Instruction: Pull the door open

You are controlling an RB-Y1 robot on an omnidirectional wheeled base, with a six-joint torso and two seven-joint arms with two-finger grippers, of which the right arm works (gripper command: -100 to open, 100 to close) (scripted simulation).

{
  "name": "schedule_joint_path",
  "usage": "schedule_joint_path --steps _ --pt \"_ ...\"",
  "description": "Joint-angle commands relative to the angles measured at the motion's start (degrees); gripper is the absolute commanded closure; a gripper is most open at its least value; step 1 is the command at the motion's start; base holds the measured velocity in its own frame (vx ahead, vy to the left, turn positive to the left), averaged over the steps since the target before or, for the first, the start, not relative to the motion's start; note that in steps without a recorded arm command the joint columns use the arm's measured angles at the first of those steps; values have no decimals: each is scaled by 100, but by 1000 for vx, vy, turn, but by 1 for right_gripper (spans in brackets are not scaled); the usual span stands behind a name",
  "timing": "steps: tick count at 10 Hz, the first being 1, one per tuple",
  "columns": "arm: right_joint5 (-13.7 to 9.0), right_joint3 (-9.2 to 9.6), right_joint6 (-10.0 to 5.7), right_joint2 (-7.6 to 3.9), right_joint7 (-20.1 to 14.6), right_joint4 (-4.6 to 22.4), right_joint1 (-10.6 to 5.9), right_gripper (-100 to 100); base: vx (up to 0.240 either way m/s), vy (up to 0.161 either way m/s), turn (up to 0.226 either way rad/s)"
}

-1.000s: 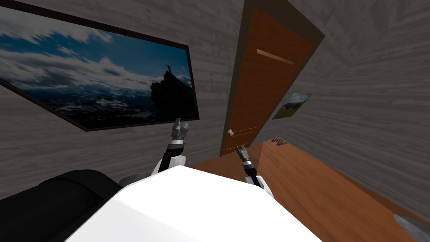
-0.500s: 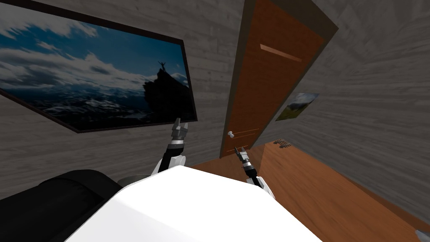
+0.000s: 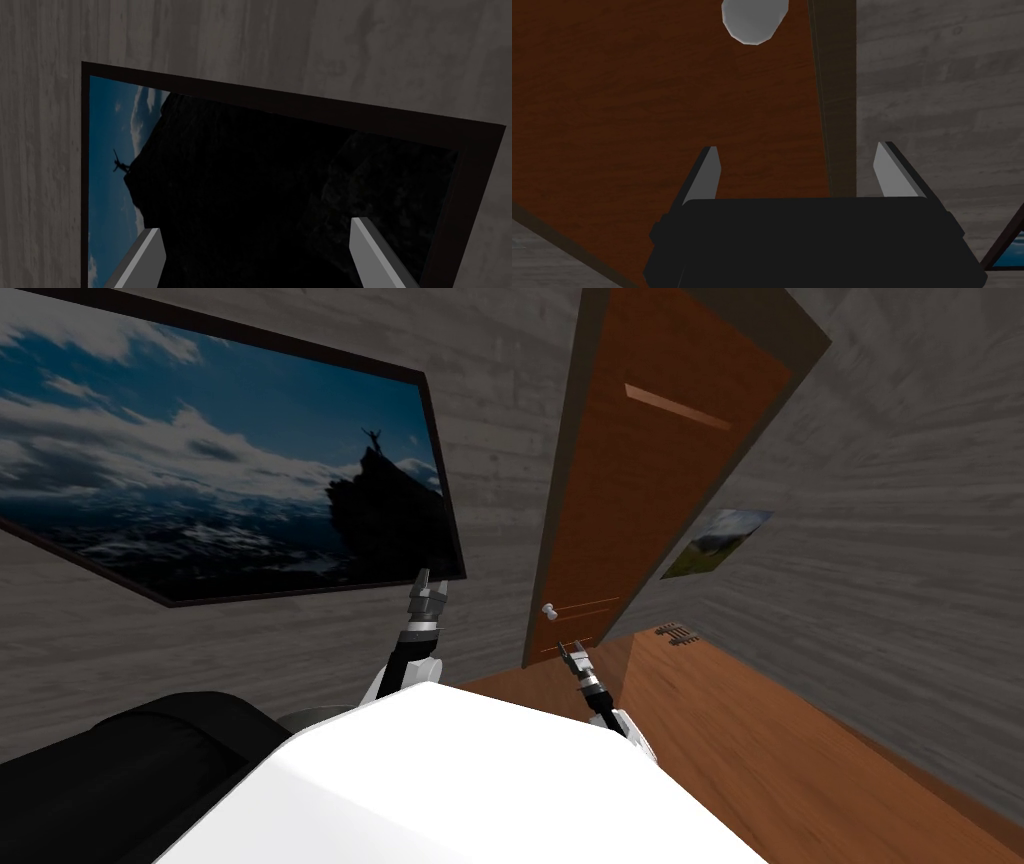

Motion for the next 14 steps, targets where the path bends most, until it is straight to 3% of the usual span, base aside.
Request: schedule_joint_path --steps 1,9,10,14 --pt "73 1 -47 -18 189 179 -53 -100 73 -40 32" --pt "325 -26 -307 -147 846 1097 -396 -100 65 -25 25" --pt "309 -23 -280 -140 794 1023 -368 -100 23 -13 4" --pt "137 84 -438 -298 798 1102 -298 -100 139 132 16"
